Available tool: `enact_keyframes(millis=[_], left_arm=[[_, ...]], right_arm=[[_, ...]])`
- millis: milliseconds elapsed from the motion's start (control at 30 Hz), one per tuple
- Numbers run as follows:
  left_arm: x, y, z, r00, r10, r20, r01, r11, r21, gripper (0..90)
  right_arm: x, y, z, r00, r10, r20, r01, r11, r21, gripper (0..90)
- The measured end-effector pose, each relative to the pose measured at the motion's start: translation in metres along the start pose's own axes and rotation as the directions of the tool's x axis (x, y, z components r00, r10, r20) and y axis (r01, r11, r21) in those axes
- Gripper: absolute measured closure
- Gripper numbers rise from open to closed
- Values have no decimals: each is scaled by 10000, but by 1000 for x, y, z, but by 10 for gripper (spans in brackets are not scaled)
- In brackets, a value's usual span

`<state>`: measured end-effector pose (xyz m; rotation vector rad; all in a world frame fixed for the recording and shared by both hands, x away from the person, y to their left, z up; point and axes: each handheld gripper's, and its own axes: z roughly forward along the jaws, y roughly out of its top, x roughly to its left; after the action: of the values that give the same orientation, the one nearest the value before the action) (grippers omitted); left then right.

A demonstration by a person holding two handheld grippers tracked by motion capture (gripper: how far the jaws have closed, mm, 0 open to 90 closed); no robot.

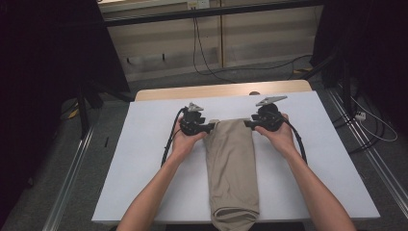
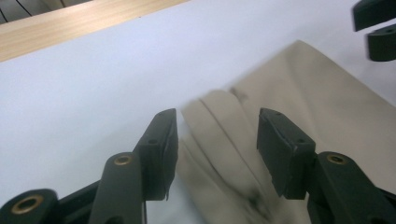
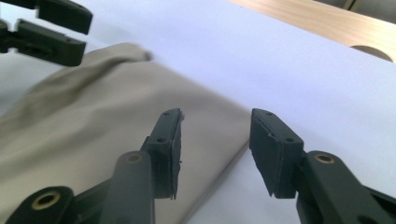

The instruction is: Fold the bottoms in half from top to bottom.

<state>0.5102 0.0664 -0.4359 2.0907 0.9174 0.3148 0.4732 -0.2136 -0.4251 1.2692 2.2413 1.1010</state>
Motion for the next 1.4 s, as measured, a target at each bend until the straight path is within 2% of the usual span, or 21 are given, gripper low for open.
enact_keyframes(millis=[67, 167, 233, 333, 400, 467, 500, 533, 600, 667, 733, 833, 900, 933, 967, 1000, 1033, 1133, 1200, 1300, 1400], left_arm=[[5, 3, 10, 9998, 17, -204, -14, 9999, 121, 507], [11, 5, 17, 9989, -428, -192, 431, 9990, 138, 581], [13, 5, 23, 9966, -817, -35, 818, 9965, 198, 654], [17, 2, 32, 9936, -1001, 524, 952, 9916, 877, 777], [19, 0, 33, 9891, -1253, 779, 1188, 9894, 835, 857], [20, 1, 31, 9873, -1401, 748, 1334, 9872, 873, 894], [20, 2, 30, 9866, -1456, 738, 1395, 9868, 828, 897], [21, 2, 27, 9857, -1575, 605, 1530, 9855, 732, 897], [26, 4, 19, 9774, -2053, 497, 2029, 9779, 500, 899], [31, 4, 13, 9725, -2326, 152, 2321, 9722, 312, 900], [39, 2, 7, 9616, -2743, 69, 2741, 9616, 154, 900], [39, 0, 10, 9655, -2604, 32, 2603, 9652, 241, 899], [34, -1, 15, 9747, -2231, 114, 2231, 9748, 85, 864], [32, 0, 17, 9750, -2209, 224, 2205, 9752, 181, 761], [30, 0, 17, 9761, -2150, 320, 2142, 9764, 263, 598], [28, 0, 16, 9836, -1783, 264, 1778, 9839, 199, 555], [27, 0, 15, 9872, -1583, 192, 1582, 9874, 85, 542], [30, -2, 17, 9867, -1619, 146, 1613, 9863, 355, 363], [29, -8, 22, 9892, -1462, 44, 1458, 9879, 530, 381], [26, -11, 21, 9910, -1333, 77, 1329, 9905, 344, 379], [21, -13, 18, 9882, -1325, 770, 1282, 9900, 592, 534]], right_arm=[[-8, 4, 18, 10000, 70, 64, -72, 9995, 321, 532], [-17, 3, 36, 9993, 318, 172, -329, 9969, 716, 517], [-19, 0, 43, 9991, 402, 148, -411, 9964, 743, 517], [-17, -5, 48, 9986, 532, 63, -534, 9970, 556, 511], [-16, -5, 47, 9993, 382, 54, -384, 9972, 635, 582], [-16, -5, 47, 9979, 518, -380, -489, 9961, 730, 740], [-16, -5, 47, 9944, 690, -801, -627, 9949, 793, 853], [-15, -5, 47, 9934, 747, -869, -675, 9943, 822, 856], [-12, -4, 46, 9956, 671, -658, -614, 9945, 848, 866], [-13, -3, 42, 9972, 655, -351, -625, 9946, 825, 869], [-20, -3, 35, 9959, 851, -305, -829, 9943, 678, 871], [-25, -4, 30, 9951, 938, -314, -917, 9937, 639, 871], [-21, -3, 34, 9968, 760, -247, -742, 9950, 663, 870], [-19, -3, 36, 9971, 722, -232, -704, 9949, 729, 869], [-19, -3, 38, 9974, 694, -181, -679, 9950, 732, 869], [-19, -4, 39, 9972, 730, -187, -713, 9944, 785, 869], [-20, -6, 41, 9966, 801, -208, -783, 9939, 777, 868], [-24, -7, 41, 9942, 1007, -382, -978, 9926, 725, 865], [-23, -7, 41, 9946, 969, -368, -940, 9928, 737, 862], [-23, -8, 40, 9956, 884, -313, -857, 9932, 788, 837], [-24, -9, 40, 9943, 1044, -233, -1023, 9916, 797, 793]])
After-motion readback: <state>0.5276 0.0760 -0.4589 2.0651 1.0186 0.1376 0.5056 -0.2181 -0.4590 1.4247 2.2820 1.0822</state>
